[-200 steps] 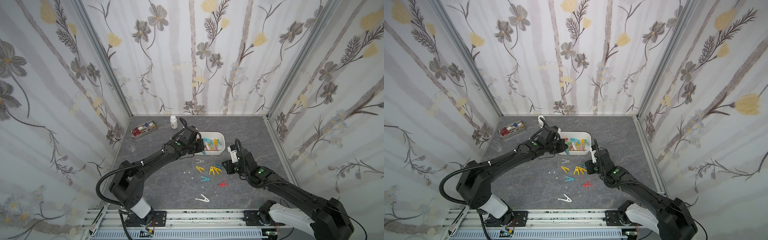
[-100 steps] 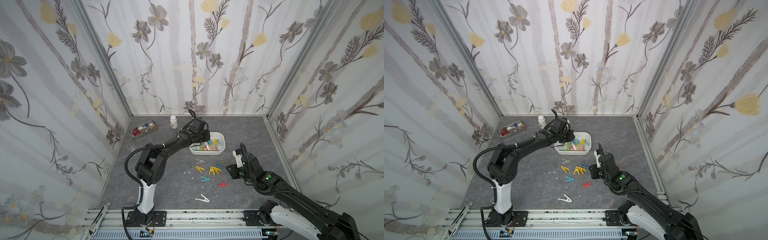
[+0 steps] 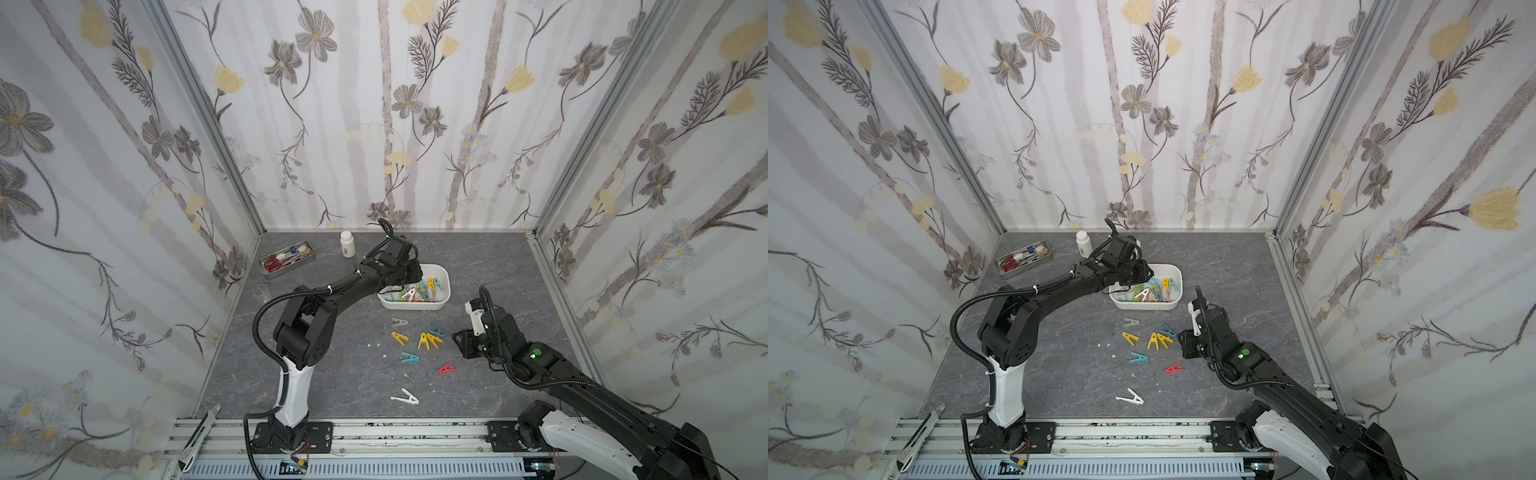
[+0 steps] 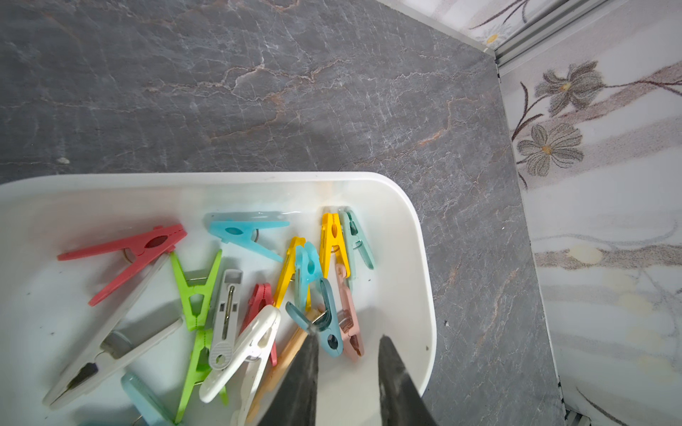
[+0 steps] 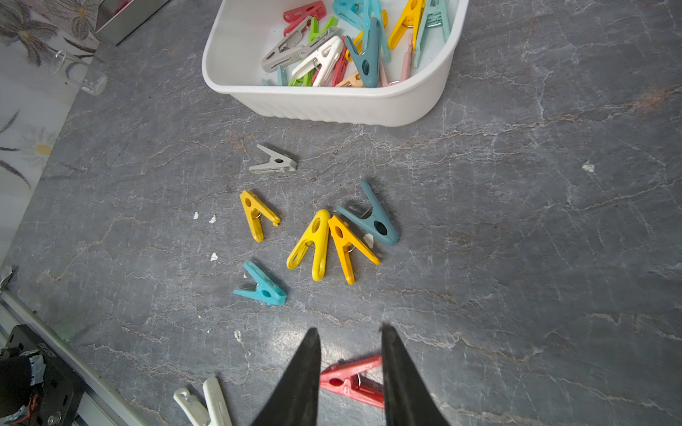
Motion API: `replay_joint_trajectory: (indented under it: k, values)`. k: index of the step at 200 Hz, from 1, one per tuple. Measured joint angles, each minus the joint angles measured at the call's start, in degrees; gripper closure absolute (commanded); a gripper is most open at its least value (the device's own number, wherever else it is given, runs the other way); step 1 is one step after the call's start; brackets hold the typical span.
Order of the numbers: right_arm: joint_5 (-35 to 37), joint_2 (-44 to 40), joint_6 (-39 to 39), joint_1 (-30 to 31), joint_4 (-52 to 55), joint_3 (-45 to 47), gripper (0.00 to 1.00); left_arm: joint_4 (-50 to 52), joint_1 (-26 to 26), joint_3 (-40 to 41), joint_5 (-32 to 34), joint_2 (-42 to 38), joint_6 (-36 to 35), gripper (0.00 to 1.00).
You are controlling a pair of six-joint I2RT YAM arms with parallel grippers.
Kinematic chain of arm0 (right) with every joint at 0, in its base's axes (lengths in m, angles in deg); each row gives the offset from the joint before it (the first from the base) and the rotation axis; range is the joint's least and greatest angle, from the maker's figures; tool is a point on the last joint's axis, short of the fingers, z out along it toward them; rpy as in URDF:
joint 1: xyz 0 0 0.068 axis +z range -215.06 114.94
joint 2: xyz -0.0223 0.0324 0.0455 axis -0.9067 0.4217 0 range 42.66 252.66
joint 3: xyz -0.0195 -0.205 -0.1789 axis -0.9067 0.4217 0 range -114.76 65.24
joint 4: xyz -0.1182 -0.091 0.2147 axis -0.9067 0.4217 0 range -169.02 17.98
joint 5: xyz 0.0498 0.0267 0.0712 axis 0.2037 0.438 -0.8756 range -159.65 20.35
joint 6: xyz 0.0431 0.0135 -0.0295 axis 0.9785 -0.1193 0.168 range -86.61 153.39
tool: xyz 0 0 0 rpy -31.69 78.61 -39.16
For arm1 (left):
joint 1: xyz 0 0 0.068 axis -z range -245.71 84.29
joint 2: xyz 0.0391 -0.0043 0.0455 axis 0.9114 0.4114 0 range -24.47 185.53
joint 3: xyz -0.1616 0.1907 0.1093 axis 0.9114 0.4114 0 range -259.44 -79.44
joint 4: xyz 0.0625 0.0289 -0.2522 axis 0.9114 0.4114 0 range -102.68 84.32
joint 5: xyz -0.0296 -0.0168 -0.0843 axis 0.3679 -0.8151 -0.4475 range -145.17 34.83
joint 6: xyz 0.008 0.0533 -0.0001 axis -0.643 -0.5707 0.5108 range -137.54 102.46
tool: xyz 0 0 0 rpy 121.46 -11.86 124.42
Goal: Put the clothespins into the storage box
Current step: Place the clothespin in the storage box, then pick up the clothespin from the center of the board.
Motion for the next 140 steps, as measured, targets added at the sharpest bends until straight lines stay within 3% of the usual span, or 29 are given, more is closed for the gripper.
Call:
replay_joint_trajectory:
  k: [69,140]
  values:
    - [1.5,0.2,2.8,1.8,1.9,0.5,0.71,0.1,1.6,5.2,1.3,-7.0,-1.2,0.71]
    - [3.8,3.0,11.0,6.3,5.8,0.7,0.65,-0.9,7.7,19.7,10.7,-20.2,-2.3,0.7]
